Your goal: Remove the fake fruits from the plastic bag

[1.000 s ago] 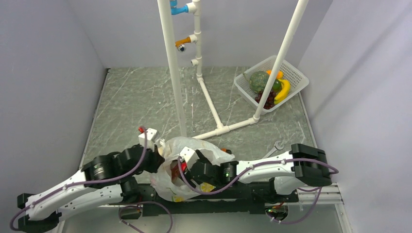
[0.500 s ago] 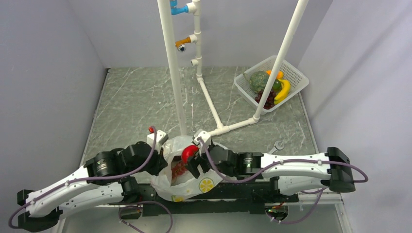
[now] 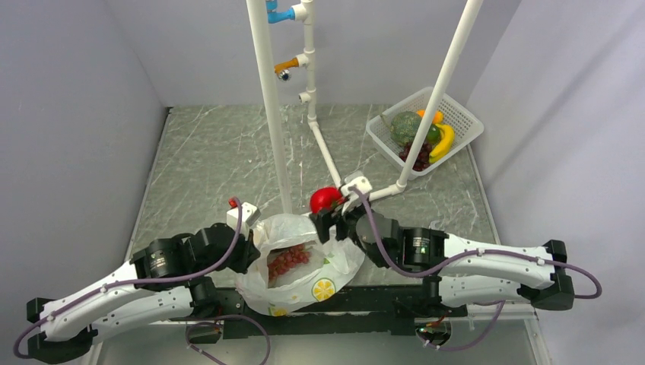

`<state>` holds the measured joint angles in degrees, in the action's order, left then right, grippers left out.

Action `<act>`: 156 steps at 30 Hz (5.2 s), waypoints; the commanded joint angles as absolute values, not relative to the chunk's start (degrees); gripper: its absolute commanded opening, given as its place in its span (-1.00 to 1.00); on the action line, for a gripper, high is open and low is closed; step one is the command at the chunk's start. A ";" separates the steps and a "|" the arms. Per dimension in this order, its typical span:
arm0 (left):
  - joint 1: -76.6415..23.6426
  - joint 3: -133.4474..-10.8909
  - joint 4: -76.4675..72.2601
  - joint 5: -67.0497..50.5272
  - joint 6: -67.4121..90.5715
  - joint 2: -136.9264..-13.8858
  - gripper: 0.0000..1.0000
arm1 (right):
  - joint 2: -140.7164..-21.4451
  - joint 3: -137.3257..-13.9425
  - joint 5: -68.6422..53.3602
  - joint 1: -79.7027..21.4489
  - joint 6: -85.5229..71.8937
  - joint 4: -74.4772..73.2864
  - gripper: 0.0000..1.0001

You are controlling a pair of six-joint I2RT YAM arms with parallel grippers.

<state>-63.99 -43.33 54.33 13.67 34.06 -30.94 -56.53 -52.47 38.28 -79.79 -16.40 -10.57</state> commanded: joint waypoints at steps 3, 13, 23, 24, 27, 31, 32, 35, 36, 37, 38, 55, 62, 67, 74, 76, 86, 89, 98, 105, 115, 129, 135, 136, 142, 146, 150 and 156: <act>-66.45 -43.81 55.06 17.45 36.15 -31.81 -1.00 | -53.99 -54.66 46.93 -61.32 -31.15 -24.78 -1.00; -69.78 -43.81 56.06 20.74 38.06 -28.61 -1.00 | -46.71 -41.09 37.54 -38.01 -46.10 -27.84 -0.95; -70.20 -43.25 54.87 19.63 37.22 -26.22 -1.00 | -54.22 -38.96 24.06 -12.21 -48.73 -23.19 -1.00; -70.22 -43.17 54.68 19.56 37.06 -26.15 -1.00 | -54.24 -39.01 23.29 -9.05 -49.18 -22.18 -1.00; -70.22 -43.22 54.65 19.23 36.83 -26.30 -1.00 | -55.13 -38.74 20.69 -1.43 -51.65 -17.88 -1.00; -70.36 -43.24 54.62 18.82 36.65 -26.79 -1.00 | -62.80 -44.67 17.34 3.18 -52.02 -14.83 -1.00; -70.44 -43.24 54.66 18.81 36.73 -26.80 -1.00 | -64.99 -46.57 17.20 3.26 -50.66 -13.98 -0.95; -70.81 -43.29 54.95 19.47 37.19 -26.81 -1.00 | -71.61 -53.47 16.96 4.20 -45.70 -12.25 -0.89; -70.90 -43.33 55.03 19.74 37.32 -26.81 -1.00 | -73.70 -55.44 15.63 4.35 -42.86 -10.84 -0.88; -70.91 -43.33 55.18 20.01 37.54 -26.76 -1.00 | -75.89 -57.80 13.50 4.60 -40.35 -10.09 -0.85; -71.00 -43.33 55.27 20.32 37.72 -26.72 -1.00 | -77.83 -59.84 11.41 4.69 -38.98 -9.50 -0.77; -71.28 -43.85 56.77 22.33 39.11 -29.28 -1.00 | -102.73 -75.12 -38.73 10.33 -36.95 -2.74 0.00; -71.29 -43.97 56.95 22.24 38.98 -30.55 -1.00 | -105.91 -77.89 -39.80 10.36 -36.27 -6.56 0.47; -71.28 -43.86 56.74 22.16 38.96 -29.73 -1.00 | -105.14 -78.36 -37.76 10.01 -35.03 -8.71 0.97; -71.28 -43.69 56.52 22.15 38.89 -28.52 -1.00 | -102.07 -78.03 -32.10 9.84 -33.49 -11.54 0.98; -71.28 -43.72 56.60 22.25 39.02 -28.41 -1.00 | -100.20 -77.07 -27.45 9.83 -33.55 -12.45 0.98; -71.37 -43.75 56.59 22.17 38.97 -28.91 -1.00 | -87.45 -72.87 -1.14 9.83 -37.30 -20.01 0.87; -71.49 -43.77 56.60 21.94 38.85 -29.08 -1.00 | -81.92 -65.71 7.83 9.88 -45.06 -21.37 0.68; -71.72 -43.66 56.50 22.25 38.97 -28.26 -1.00 | -70.53 -55.12 23.70 8.20 -48.58 -28.39 0.09; -71.82 -43.84 56.60 21.97 38.81 -29.04 -1.00 | -64.84 -46.12 25.93 -7.34 -49.07 -26.78 0.00; -72.07 -43.52 56.43 22.24 39.12 -27.68 -1.00 | -67.48 -48.23 24.64 -18.84 -40.43 -21.03 0.09; -72.17 -43.76 56.67 22.28 39.02 -28.92 -1.00 | -53.49 -51.17 -12.59 -35.97 -21.35 -8.76 0.74; -72.17 -43.88 56.77 22.53 39.20 -29.18 -1.00 | -51.93 -53.36 -21.05 -45.58 -17.94 -9.91 0.88; -72.18 -43.86 56.85 22.65 39.26 -29.26 -1.00 | -52.05 -53.69 -21.58 -47.40 -17.52 -9.96 0.89; -72.24 -43.95 57.21 22.92 39.64 -29.93 -1.00 | -55.67 -53.63 -17.18 -59.82 -15.33 -8.23 0.88; -72.25 -43.95 57.39 23.19 39.88 -29.89 -1.00 | -60.76 -52.29 -12.44 -66.14 -15.02 -5.90 0.71; -72.25 -44.01 57.61 23.59 40.21 -30.01 -1.00 | -66.36 -52.29 -4.67 -73.61 -13.42 -4.79 0.57; -72.32 -44.07 57.74 23.57 40.26 -30.58 -1.00 | -74.82 -52.69 12.61 -77.63 -13.31 -3.89 0.44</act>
<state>-71.85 -43.31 58.02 22.41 39.20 -29.89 -71.57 -51.96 -1.21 -76.93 -14.35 -7.64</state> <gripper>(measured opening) 0.010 0.742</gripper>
